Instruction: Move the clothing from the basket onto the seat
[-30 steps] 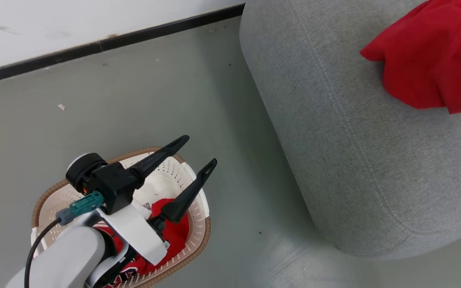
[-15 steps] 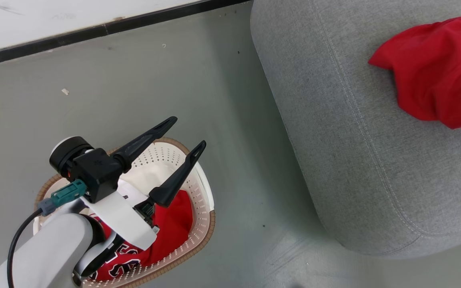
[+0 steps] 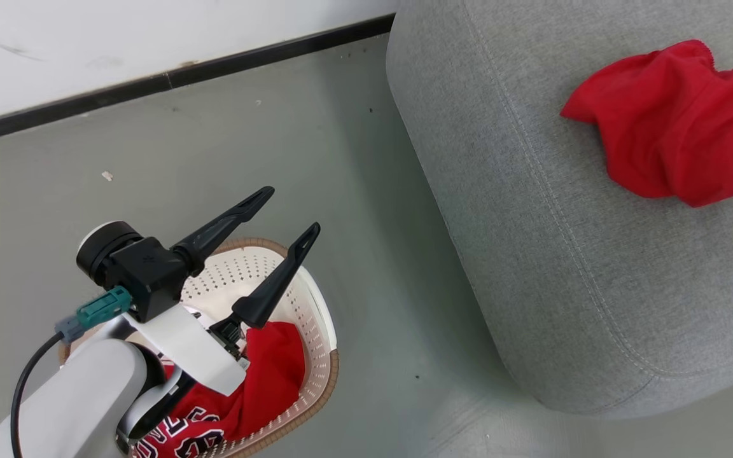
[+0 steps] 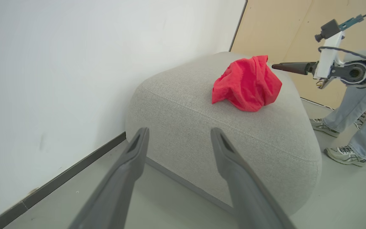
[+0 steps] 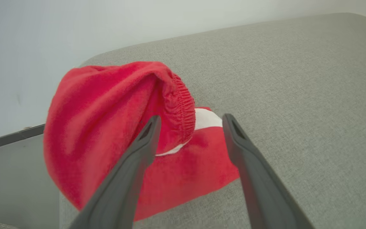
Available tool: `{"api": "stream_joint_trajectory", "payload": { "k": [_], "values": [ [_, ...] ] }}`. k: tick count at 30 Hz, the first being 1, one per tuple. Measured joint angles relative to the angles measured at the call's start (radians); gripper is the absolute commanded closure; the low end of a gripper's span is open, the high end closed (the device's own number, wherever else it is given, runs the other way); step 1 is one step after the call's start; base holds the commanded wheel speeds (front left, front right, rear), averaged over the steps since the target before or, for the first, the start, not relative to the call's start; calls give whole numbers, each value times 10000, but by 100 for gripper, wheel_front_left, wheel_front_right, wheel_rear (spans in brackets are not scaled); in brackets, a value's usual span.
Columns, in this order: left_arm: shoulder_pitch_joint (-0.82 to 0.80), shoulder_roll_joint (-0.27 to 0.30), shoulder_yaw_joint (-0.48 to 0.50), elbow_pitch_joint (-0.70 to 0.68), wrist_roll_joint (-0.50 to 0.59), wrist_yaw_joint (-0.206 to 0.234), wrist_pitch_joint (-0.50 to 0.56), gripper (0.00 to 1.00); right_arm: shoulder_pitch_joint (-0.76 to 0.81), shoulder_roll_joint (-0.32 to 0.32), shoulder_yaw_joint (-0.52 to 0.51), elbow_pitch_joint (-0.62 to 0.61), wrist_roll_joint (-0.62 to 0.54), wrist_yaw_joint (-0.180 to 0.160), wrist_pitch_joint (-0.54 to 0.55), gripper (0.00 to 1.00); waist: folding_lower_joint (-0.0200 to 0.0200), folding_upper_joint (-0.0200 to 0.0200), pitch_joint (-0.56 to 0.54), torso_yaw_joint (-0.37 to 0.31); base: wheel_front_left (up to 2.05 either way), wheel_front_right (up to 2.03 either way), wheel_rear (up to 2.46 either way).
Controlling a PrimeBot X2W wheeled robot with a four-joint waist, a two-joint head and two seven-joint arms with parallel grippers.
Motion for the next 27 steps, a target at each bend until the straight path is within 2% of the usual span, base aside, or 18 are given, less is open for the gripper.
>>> {"api": "stream_joint_trajectory", "payload": {
  "k": [6, 11, 20, 27],
  "values": [
    [46, -29, 75, 226, -94, -15, -217, 0, 523, -2, 330, -35, 514, 0, 77, 0, -1, 0, -363, -26, 0, 0, 0],
    [241, -59, 138, 424, -113, -54, -424, 0, 800, -253, 562, -286, 903, 0, 462, 0, 0, 0, -711, -48, 0, 0, 0],
    [641, -171, 337, 771, -408, 46, -734, 0, 941, -1005, 786, -1461, 1267, 0, 502, 0, 0, 0, -1385, -42, 0, 0, 0],
    [1133, -238, 746, 1141, -623, 328, -966, 0, 958, -1110, 1049, -2600, 1181, 0, 178, 0, 0, 0, -1985, 62, 0, 0, 0]
  ]
}}
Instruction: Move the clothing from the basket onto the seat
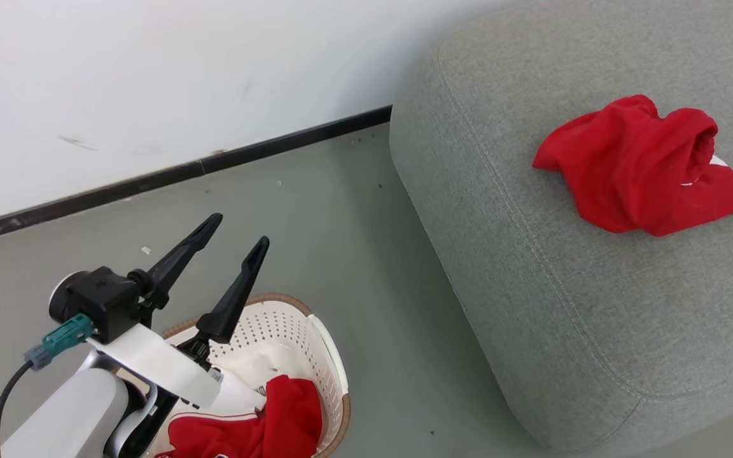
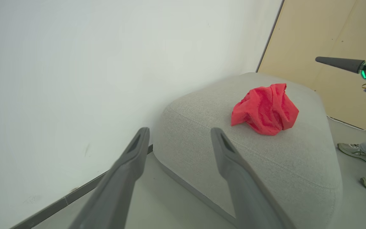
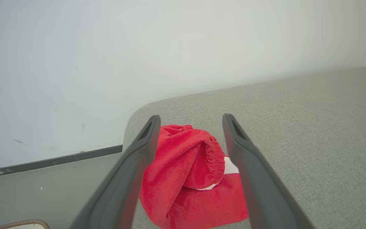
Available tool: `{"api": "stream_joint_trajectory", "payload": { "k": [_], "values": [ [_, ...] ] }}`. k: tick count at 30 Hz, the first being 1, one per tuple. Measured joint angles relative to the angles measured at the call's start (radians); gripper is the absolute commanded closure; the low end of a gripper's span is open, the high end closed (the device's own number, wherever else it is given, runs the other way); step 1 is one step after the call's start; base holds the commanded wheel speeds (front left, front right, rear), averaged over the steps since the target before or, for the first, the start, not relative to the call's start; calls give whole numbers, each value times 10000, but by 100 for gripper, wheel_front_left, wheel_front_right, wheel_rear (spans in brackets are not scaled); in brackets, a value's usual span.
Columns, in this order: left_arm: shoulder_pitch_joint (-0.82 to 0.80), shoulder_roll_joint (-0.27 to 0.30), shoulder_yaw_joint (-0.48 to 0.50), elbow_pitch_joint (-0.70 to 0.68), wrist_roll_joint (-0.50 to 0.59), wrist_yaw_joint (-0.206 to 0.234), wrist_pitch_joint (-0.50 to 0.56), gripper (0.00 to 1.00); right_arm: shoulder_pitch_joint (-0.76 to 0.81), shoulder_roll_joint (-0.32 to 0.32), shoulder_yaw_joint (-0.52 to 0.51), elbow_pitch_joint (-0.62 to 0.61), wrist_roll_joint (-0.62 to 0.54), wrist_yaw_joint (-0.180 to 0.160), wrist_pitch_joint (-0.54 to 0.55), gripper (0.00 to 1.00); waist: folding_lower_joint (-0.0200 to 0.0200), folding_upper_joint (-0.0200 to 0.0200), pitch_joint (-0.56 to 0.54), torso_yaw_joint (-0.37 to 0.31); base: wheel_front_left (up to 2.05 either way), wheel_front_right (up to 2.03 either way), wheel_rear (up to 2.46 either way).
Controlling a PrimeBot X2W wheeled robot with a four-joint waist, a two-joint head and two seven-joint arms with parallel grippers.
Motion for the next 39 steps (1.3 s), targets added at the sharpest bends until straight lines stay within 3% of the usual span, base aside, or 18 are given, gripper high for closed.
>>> {"api": "stream_joint_trajectory", "payload": {
  "k": [17, 25, 39],
  "values": [
    [1260, -320, 1020, 623, -441, 798, -215, 0, 1069, 708, 320, -1580, -472, 0, -186, 0, 0, 0, -1132, 664, 0, 0, 0],
    [1837, -566, 1567, 748, -589, 1156, -290, 0, 1647, 1434, -460, -2284, -727, 0, -186, 0, 0, 0, -1545, 1145, 0, 0, 0],
    [2568, -940, 2073, 754, -518, 1386, -299, 0, 3419, 2610, -1611, -3168, -1933, 0, -188, 0, 0, 0, -2090, 2003, 0, 0, 0]
  ]
}}
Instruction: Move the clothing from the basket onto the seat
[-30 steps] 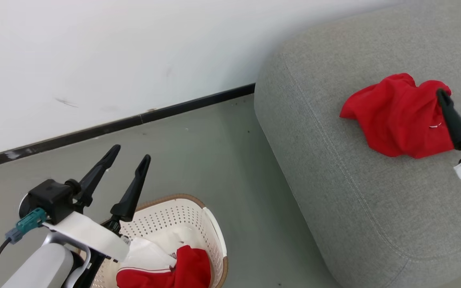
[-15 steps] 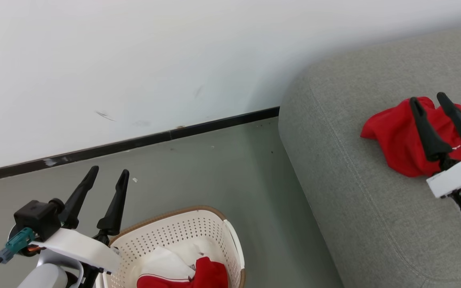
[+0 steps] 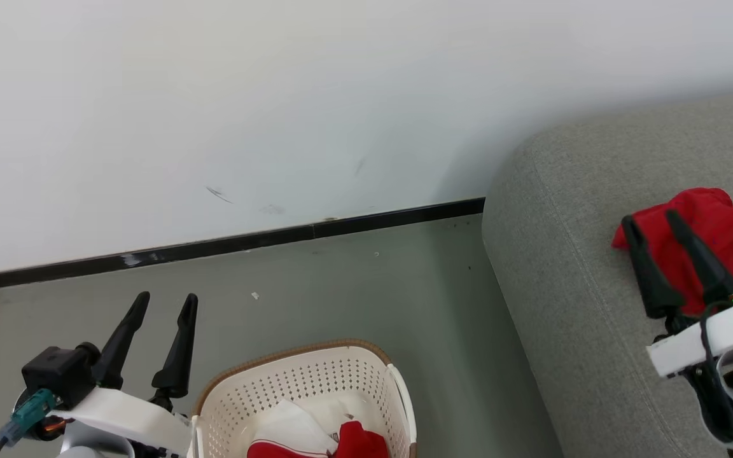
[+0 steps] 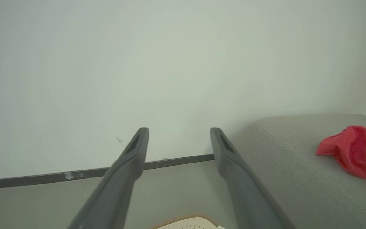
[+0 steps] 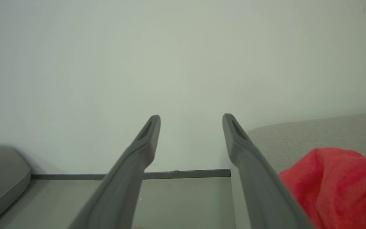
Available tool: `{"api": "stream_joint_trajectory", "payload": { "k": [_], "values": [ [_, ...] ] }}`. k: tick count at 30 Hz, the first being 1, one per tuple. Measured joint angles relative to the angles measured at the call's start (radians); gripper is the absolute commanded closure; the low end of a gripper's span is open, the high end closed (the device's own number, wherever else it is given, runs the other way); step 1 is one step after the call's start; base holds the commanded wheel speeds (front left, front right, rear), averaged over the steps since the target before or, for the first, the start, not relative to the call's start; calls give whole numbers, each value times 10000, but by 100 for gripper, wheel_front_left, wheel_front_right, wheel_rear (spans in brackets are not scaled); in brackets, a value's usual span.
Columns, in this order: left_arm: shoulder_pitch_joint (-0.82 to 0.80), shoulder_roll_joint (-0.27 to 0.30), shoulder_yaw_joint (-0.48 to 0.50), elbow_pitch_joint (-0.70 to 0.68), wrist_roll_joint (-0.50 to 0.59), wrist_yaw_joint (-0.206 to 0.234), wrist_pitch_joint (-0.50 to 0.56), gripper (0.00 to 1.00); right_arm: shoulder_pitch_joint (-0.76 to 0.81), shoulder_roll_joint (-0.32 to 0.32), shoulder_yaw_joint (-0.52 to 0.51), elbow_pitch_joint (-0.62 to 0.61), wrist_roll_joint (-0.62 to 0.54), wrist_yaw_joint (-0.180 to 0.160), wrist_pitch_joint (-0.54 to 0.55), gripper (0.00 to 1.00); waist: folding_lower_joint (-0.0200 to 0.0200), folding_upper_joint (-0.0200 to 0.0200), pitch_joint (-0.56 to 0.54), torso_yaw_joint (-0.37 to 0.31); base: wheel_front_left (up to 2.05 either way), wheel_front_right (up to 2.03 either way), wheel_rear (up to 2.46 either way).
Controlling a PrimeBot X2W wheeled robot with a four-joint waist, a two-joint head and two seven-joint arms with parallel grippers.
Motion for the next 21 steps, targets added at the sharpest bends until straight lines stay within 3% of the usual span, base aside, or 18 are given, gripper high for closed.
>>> {"api": "stream_joint_trajectory", "payload": {
  "k": [10, 21],
  "values": [
    [457, -201, 253, -12, 267, 94, 0, 0, 1112, 731, -303, -326, -662, -2, 0, 0, 0, 0, -238, 532, 0, 0, 0],
    [622, -468, 286, -10, 456, 77, 0, 0, 1538, 993, -272, -644, -1120, -2, 0, 0, 0, 0, -356, 896, 0, 0, 0]
  ]
}}
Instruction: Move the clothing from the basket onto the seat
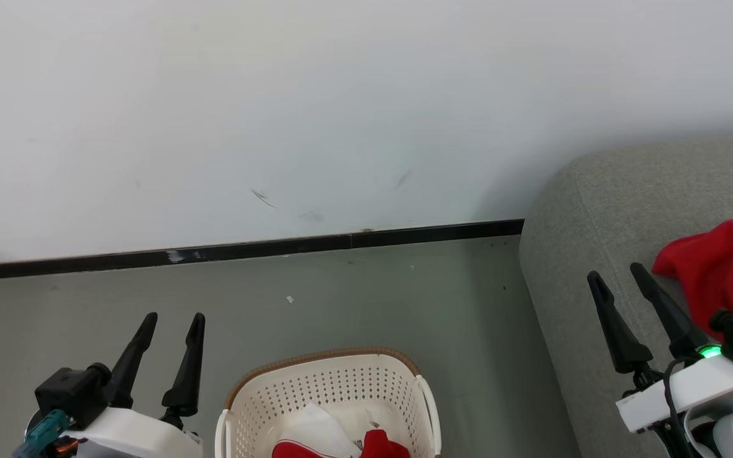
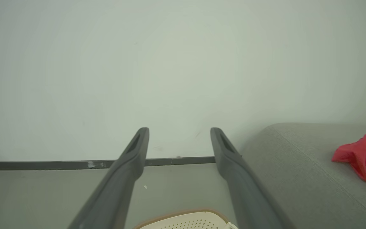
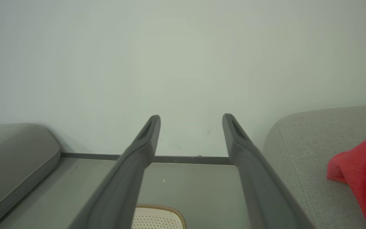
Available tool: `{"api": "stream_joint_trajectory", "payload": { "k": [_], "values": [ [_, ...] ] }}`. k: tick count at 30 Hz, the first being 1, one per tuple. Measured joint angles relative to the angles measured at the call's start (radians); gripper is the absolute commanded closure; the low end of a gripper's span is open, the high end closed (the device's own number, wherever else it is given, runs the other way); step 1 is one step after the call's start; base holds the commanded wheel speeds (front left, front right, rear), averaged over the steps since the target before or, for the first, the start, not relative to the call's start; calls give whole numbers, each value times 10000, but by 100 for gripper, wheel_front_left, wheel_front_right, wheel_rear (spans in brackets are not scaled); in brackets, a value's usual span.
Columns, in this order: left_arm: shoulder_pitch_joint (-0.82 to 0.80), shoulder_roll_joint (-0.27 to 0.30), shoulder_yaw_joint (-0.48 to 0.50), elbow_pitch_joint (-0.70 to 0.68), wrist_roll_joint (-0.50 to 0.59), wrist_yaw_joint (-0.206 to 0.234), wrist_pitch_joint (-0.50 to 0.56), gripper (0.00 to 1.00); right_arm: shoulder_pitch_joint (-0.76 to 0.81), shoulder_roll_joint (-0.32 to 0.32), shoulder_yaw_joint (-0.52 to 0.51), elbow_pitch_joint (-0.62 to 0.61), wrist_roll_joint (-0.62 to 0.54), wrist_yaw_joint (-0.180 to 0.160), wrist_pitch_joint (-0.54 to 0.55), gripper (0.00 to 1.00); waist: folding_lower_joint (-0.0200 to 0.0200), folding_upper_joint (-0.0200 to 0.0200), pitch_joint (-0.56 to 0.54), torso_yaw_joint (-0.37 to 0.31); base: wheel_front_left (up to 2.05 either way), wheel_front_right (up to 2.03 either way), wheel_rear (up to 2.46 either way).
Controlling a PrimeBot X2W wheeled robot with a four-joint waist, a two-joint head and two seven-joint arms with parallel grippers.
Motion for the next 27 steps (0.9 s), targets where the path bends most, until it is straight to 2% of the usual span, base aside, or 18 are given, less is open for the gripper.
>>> {"api": "stream_joint_trajectory", "payload": {
  "k": [27],
  "values": [
    [22, -290, 282, 56, 351, -351, 0, 0, 396, 221, -69, -443, -428, 2, 0, 0, 0, 0, 36, 24, 0, 0, 0]
  ]
}}
